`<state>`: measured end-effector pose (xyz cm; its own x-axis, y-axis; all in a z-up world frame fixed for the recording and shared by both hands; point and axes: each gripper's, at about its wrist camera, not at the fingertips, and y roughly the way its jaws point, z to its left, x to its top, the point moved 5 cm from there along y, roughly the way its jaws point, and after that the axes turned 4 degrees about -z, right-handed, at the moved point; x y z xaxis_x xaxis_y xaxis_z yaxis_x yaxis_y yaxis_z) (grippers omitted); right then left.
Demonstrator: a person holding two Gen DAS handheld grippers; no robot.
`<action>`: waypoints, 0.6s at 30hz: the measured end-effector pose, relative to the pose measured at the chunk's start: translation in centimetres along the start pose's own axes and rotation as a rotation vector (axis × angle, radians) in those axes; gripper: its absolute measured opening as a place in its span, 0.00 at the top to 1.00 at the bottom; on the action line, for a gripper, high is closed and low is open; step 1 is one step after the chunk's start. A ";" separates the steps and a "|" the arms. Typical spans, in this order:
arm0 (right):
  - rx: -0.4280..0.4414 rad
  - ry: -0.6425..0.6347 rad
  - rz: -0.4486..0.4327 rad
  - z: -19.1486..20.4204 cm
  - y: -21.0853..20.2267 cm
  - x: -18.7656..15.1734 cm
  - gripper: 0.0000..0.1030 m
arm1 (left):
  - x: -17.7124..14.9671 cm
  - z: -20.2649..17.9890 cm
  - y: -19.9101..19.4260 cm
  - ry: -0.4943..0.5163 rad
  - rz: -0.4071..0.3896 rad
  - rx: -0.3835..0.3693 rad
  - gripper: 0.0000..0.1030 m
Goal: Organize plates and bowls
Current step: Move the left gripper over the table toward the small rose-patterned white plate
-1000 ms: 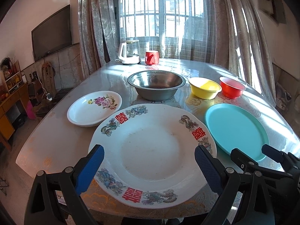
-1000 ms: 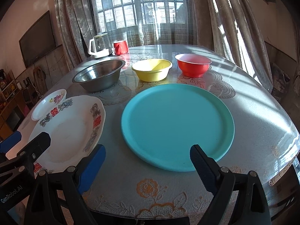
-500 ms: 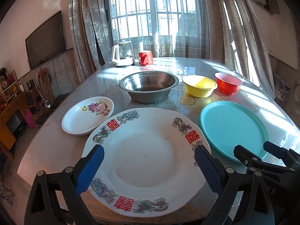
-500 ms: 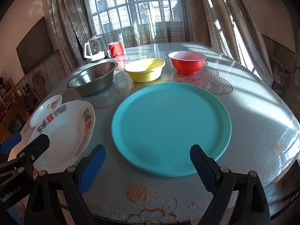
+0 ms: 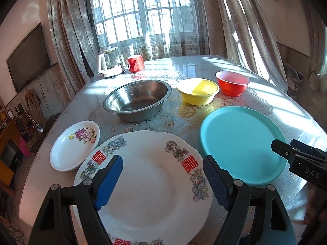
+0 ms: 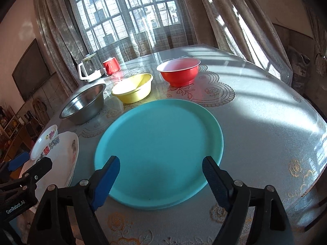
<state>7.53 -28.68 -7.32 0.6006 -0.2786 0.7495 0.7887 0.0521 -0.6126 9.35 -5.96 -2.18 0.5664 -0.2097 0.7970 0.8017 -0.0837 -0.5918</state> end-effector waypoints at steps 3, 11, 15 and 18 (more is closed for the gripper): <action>-0.018 0.060 0.009 -2.3 0.2 0.6 0.30 | 1.0 -0.6 1.3 0.024 0.035 -0.047 0.50; -0.055 0.160 0.079 -6.7 2.0 1.0 0.65 | 3.7 -3.6 5.2 0.077 0.125 -0.166 0.80; -0.043 0.154 0.087 -7.0 2.5 1.0 0.72 | 4.4 -5.2 7.3 0.150 0.174 -0.161 0.86; -0.032 0.139 0.091 -6.6 2.7 1.0 0.72 | 4.4 -5.9 9.2 0.188 0.226 -0.165 0.86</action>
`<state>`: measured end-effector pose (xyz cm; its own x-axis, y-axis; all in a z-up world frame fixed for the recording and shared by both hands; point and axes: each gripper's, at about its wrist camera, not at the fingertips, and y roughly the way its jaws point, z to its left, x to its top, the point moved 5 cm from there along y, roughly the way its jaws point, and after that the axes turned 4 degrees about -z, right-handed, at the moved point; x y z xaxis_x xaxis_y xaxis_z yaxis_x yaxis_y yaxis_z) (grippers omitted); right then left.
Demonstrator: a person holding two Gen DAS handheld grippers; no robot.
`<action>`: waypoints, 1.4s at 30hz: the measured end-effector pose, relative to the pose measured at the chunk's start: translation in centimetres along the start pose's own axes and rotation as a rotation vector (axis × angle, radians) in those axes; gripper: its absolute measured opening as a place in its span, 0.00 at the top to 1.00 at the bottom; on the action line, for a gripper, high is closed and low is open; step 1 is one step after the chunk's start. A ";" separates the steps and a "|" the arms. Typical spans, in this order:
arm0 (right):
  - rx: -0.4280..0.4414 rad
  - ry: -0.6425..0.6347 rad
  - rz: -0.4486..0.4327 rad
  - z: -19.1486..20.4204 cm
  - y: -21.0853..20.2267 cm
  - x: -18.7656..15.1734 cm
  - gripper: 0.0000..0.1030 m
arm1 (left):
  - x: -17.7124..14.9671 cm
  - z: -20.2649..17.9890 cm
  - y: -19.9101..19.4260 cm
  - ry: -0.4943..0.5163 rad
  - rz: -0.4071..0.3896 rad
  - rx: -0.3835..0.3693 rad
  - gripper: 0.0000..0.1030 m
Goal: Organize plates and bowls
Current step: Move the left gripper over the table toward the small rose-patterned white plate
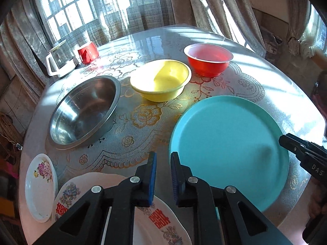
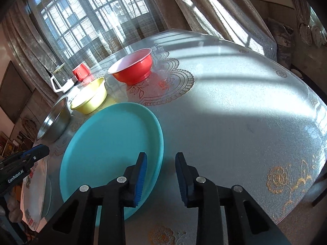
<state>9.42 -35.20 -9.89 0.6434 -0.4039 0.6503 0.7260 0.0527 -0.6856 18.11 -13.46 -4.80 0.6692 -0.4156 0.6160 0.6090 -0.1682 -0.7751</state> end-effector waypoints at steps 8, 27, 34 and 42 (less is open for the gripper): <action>0.015 -0.036 0.004 0.8 0.4 0.0 0.77 | 0.1 0.0 3.5 0.050 0.088 0.051 0.93; 0.025 -0.091 0.016 4.0 1.9 -0.2 0.82 | -0.9 4.5 4.7 -0.120 0.068 0.080 0.95; 0.002 -0.134 0.006 5.0 2.1 -0.4 0.80 | -0.9 5.5 2.7 -0.230 -0.019 0.058 0.94; -0.016 -0.160 0.004 5.3 2.2 -0.4 0.77 | -2.2 7.3 0.1 -0.333 -0.063 0.035 0.94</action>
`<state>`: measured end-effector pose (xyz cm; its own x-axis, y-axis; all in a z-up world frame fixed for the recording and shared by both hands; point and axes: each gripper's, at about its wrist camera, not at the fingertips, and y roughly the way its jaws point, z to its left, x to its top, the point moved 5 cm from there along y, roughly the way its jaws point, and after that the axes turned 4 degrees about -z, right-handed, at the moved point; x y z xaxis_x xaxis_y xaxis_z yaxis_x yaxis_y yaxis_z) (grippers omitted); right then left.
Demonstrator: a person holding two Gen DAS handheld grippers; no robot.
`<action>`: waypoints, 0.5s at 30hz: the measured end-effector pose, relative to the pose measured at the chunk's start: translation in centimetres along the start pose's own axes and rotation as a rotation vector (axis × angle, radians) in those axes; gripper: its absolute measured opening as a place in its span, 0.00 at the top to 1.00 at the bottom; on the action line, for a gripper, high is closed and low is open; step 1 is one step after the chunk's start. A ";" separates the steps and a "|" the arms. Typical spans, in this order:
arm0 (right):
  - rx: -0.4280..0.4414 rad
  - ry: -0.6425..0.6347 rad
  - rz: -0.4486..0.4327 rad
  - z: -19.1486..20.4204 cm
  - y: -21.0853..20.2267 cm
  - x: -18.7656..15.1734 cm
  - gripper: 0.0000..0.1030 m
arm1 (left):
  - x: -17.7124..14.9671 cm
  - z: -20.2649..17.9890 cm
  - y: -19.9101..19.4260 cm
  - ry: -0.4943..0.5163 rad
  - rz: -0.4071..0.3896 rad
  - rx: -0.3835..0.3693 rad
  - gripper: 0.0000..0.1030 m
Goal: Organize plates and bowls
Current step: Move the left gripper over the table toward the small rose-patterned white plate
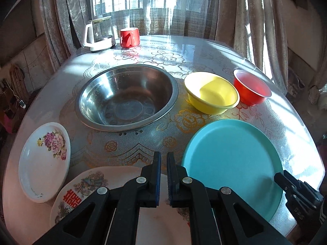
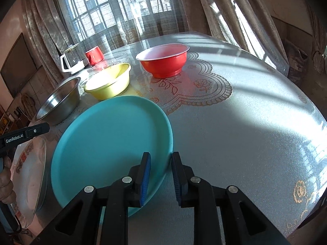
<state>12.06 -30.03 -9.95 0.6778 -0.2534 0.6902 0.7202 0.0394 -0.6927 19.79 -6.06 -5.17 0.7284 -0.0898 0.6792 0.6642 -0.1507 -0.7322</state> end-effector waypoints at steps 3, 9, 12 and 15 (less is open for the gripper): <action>0.006 -0.002 0.011 0.2 0.0 0.1 0.72 | -0.3 1.2 -1.6 -0.019 -0.038 0.009 0.93; -0.029 0.018 0.027 -0.4 -0.4 0.3 0.62 | -1.6 4.4 -4.3 -0.076 -0.093 0.020 0.87; -0.032 0.009 0.016 -0.1 -1.1 0.6 0.60 | -2.8 6.3 -5.1 -0.127 -0.101 0.023 0.81; -0.013 -0.011 0.008 0.9 -1.7 1.0 0.55 | -4.0 8.5 -6.0 -0.180 -0.124 0.053 0.80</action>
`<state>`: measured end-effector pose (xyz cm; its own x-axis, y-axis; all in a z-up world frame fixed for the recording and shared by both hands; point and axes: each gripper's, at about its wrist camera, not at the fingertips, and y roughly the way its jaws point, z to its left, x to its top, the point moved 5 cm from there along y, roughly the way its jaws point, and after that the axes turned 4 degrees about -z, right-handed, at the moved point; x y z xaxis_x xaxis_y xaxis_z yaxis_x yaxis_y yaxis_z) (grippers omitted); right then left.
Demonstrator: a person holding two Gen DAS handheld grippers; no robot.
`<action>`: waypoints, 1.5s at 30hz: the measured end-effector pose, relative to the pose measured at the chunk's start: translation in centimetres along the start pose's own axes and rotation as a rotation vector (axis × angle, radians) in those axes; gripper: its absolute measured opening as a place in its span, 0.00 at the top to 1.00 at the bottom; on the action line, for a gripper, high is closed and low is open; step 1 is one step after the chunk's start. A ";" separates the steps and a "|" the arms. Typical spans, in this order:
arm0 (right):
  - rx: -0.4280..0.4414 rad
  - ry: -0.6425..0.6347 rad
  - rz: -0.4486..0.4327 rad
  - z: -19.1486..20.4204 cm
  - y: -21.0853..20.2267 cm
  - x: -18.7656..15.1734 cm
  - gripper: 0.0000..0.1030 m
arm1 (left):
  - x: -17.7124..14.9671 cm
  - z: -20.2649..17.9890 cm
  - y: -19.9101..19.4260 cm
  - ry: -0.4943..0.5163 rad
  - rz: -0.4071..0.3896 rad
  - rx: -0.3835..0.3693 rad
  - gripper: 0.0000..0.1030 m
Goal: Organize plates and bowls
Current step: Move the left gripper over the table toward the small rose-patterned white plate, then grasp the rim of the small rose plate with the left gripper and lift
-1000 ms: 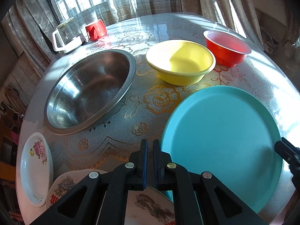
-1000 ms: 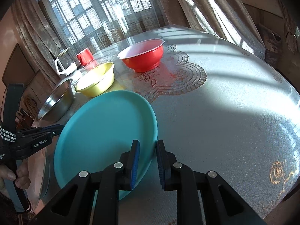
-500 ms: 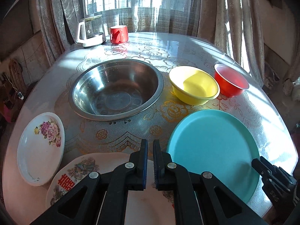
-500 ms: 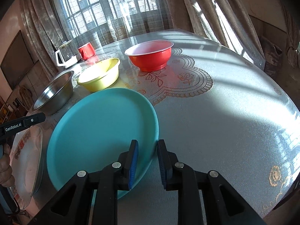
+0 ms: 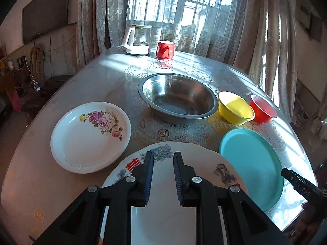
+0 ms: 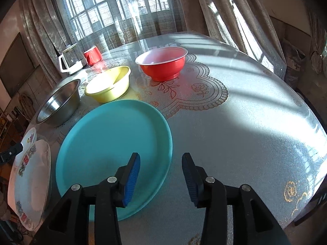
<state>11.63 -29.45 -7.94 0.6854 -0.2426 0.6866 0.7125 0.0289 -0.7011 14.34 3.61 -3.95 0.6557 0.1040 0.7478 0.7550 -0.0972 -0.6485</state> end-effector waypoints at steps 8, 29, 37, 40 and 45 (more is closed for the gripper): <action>0.186 -0.078 0.039 6.1 -0.9 0.0 0.53 | -2.2 7.4 -2.2 -0.111 -0.053 0.143 0.76; 0.534 -0.359 0.221 28.6 3.4 0.3 0.62 | -2.3 17.2 -1.5 -0.307 -0.059 0.105 0.67; 0.486 -0.386 0.302 32.6 8.3 0.2 0.65 | -0.5 18.7 1.3 -0.307 -0.037 0.107 0.67; 0.449 -0.400 0.333 33.2 10.0 -0.2 0.71 | -0.2 19.0 2.5 -0.314 -0.015 0.085 0.67; 0.440 -0.405 0.372 34.2 12.0 -0.6 0.81 | -0.2 18.8 4.5 -0.298 0.027 0.063 0.69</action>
<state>24.94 4.23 -10.21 0.8366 0.2373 0.4937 0.3557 0.4500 -0.8191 17.66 21.78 -9.70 0.6409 0.3890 0.6617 0.7302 -0.0430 -0.6819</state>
